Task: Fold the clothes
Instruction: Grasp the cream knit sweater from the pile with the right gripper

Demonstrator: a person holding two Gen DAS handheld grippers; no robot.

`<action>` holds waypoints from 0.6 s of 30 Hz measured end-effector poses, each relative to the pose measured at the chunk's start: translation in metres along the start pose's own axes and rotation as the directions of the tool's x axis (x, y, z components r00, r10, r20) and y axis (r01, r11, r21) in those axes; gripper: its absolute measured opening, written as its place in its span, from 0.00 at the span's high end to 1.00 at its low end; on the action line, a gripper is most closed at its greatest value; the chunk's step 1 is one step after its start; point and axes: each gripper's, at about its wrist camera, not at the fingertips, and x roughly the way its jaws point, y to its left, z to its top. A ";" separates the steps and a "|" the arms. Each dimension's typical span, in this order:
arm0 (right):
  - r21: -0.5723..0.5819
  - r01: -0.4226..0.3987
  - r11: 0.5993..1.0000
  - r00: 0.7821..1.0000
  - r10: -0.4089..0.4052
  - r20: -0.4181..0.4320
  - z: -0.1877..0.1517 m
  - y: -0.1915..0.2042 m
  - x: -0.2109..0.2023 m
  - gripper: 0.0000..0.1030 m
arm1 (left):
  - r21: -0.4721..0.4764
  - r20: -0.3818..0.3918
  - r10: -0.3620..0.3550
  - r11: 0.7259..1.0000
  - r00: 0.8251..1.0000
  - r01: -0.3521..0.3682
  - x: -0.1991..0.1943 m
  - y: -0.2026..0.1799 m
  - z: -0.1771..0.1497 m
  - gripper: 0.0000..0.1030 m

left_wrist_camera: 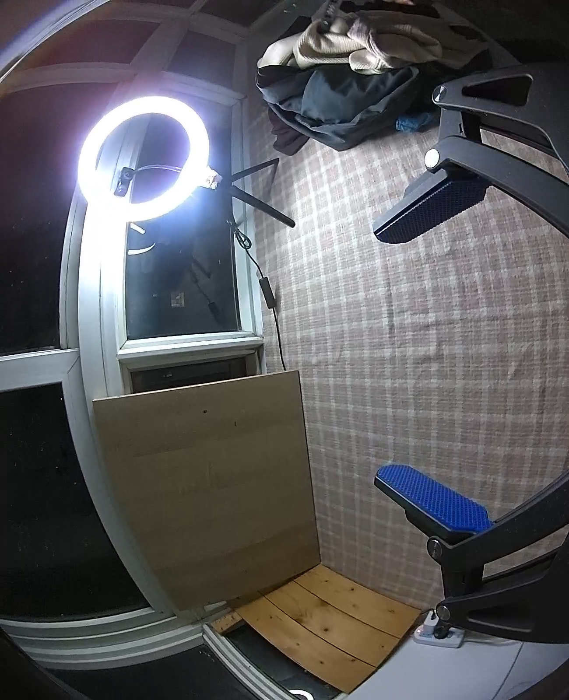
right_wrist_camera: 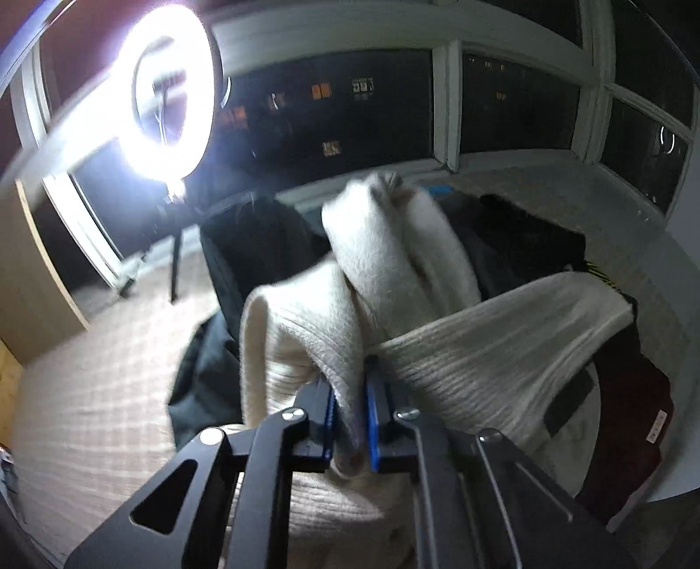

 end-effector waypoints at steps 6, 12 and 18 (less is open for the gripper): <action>0.009 -0.092 0.996 0.982 0.090 0.166 0.019 0.032 -0.091 0.92 | 0.005 0.033 -0.029 1.000 0.999 0.029 -0.003 0.020 0.006 0.01; -0.118 -0.167 0.979 0.934 0.195 0.299 0.035 0.122 -0.183 0.95 | -0.005 0.087 -0.037 0.999 0.996 0.038 -0.018 0.068 0.011 0.01; -0.278 -0.215 0.936 0.887 0.306 0.347 0.049 0.239 -0.247 0.95 | -0.048 0.153 0.005 0.999 0.988 0.003 -0.039 0.141 0.015 0.01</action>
